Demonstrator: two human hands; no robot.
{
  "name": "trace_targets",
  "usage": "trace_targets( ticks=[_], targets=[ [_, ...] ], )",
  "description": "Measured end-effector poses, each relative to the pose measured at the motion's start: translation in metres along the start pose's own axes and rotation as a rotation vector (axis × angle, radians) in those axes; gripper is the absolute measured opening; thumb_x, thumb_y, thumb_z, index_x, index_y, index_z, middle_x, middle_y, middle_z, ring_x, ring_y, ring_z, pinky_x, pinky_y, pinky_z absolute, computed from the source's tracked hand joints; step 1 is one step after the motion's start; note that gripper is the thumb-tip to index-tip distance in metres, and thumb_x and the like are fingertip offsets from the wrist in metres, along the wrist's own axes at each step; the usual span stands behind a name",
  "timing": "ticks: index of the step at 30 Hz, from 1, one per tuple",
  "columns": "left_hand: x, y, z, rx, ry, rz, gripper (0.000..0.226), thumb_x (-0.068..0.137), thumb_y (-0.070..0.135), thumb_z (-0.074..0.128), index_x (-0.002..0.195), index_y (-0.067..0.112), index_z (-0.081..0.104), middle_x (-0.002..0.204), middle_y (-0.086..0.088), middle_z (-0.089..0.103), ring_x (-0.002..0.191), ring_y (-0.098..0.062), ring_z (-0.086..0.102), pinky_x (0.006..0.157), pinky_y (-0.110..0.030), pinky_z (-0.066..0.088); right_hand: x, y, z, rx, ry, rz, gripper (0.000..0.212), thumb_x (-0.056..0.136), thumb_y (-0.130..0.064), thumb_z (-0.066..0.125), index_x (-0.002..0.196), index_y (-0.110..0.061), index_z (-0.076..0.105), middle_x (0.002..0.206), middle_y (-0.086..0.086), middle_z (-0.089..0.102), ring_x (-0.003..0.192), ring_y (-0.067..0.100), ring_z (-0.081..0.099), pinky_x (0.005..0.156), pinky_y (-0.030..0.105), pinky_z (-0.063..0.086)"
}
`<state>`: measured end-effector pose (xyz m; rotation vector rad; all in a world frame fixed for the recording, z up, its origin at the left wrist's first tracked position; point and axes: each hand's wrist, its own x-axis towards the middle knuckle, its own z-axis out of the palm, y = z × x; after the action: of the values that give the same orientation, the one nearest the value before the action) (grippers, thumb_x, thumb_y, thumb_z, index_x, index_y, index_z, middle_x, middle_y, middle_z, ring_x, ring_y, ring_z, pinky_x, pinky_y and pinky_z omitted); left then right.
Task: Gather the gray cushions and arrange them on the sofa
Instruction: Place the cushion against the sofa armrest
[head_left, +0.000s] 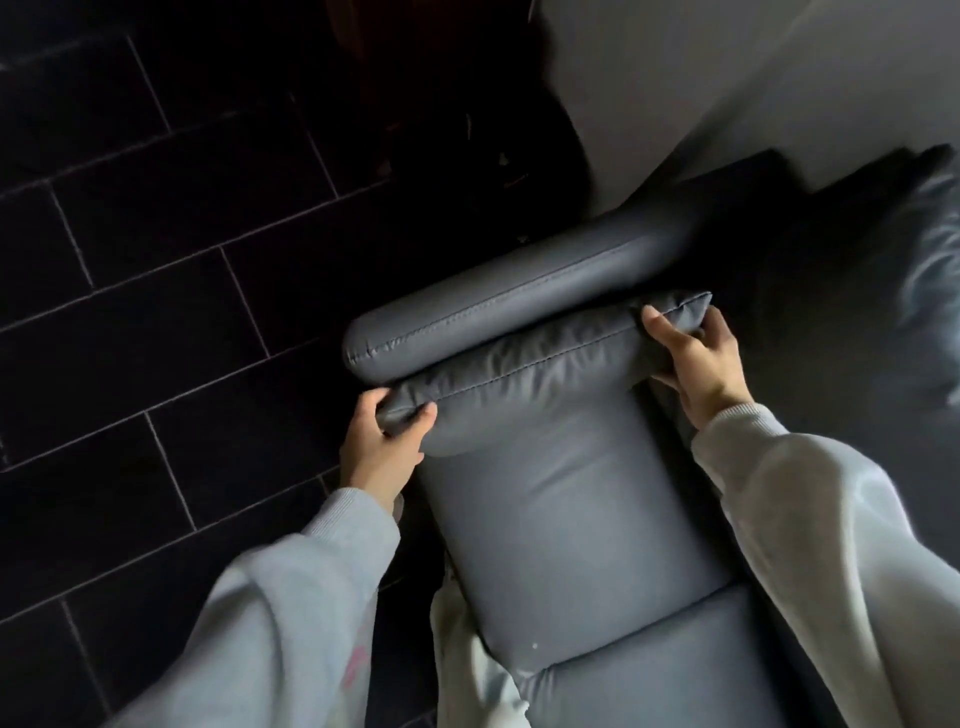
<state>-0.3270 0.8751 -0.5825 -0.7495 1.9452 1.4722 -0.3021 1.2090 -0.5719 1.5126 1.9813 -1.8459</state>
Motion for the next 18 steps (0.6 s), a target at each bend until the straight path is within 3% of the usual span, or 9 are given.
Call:
trace_targets(
  ticks=[4, 9, 11, 13, 16, 18],
  targets=[
    [0.018, -0.016, 0.014, 0.027, 0.056, -0.032, 0.034, 0.085, 0.025, 0.083, 0.112, 0.031, 0.064, 0.113, -0.006, 0.071, 0.102, -0.02, 0.071, 0.08, -0.041, 0.062, 0.035, 0.027, 0.01, -0.046, 0.022, -0.013, 0.04, 0.064, -0.054, 0.089, 0.096, -0.044, 0.069, 0.106, -0.009, 0.078, 0.103, 0.017, 0.075, 0.09, 0.056, 0.061],
    [0.036, -0.014, 0.032, 0.039, 0.193, -0.096, 0.036, 0.081, 0.023, 0.087, 0.111, 0.023, 0.068, 0.112, -0.008, 0.071, 0.097, -0.022, 0.071, 0.073, -0.038, 0.063, 0.061, 0.042, 0.016, -0.127, 0.051, -0.052, 0.078, 0.045, -0.079, 0.086, 0.109, -0.037, 0.068, 0.108, -0.01, 0.077, 0.107, 0.017, 0.072, 0.097, 0.046, 0.058],
    [0.033, -0.012, 0.031, 0.102, 0.179, -0.112, 0.041, 0.082, 0.026, 0.085, 0.118, 0.02, 0.067, 0.116, -0.008, 0.069, 0.099, -0.024, 0.07, 0.079, -0.042, 0.063, 0.059, 0.038, 0.018, -0.121, 0.04, -0.041, 0.083, 0.051, -0.078, 0.084, 0.118, -0.034, 0.067, 0.114, -0.009, 0.076, 0.11, 0.016, 0.071, 0.1, 0.045, 0.056],
    [0.027, -0.006, 0.025, 0.262, 0.174, -0.098, 0.055, 0.084, 0.035, 0.082, 0.131, 0.016, 0.061, 0.126, -0.011, 0.067, 0.11, -0.031, 0.067, 0.094, -0.047, 0.058, 0.043, 0.03, 0.016, -0.14, 0.023, -0.02, 0.089, 0.065, -0.082, 0.071, 0.139, -0.034, 0.057, 0.131, -0.007, 0.07, 0.123, 0.017, 0.065, 0.109, 0.042, 0.05],
    [0.012, 0.022, 0.016, 0.556, 0.198, -0.005, 0.062, 0.087, 0.043, 0.076, 0.133, 0.004, 0.059, 0.134, -0.017, 0.064, 0.122, -0.036, 0.06, 0.102, -0.039, 0.048, 0.01, 0.017, 0.013, -0.187, 0.006, 0.081, 0.1, 0.082, -0.083, 0.044, 0.163, -0.029, 0.025, 0.161, 0.007, 0.044, 0.147, 0.027, 0.041, 0.122, 0.034, 0.028],
    [-0.006, 0.048, 0.017, 0.747, 0.111, 0.081, 0.067, 0.09, 0.047, 0.069, 0.14, 0.004, 0.053, 0.14, -0.02, 0.059, 0.129, -0.039, 0.053, 0.104, -0.041, 0.042, -0.018, 0.009, 0.006, -0.277, 0.037, 0.078, 0.095, 0.093, -0.076, 0.04, 0.166, -0.023, 0.011, 0.17, 0.014, 0.022, 0.156, 0.032, 0.024, 0.124, 0.037, 0.017]
  ],
)
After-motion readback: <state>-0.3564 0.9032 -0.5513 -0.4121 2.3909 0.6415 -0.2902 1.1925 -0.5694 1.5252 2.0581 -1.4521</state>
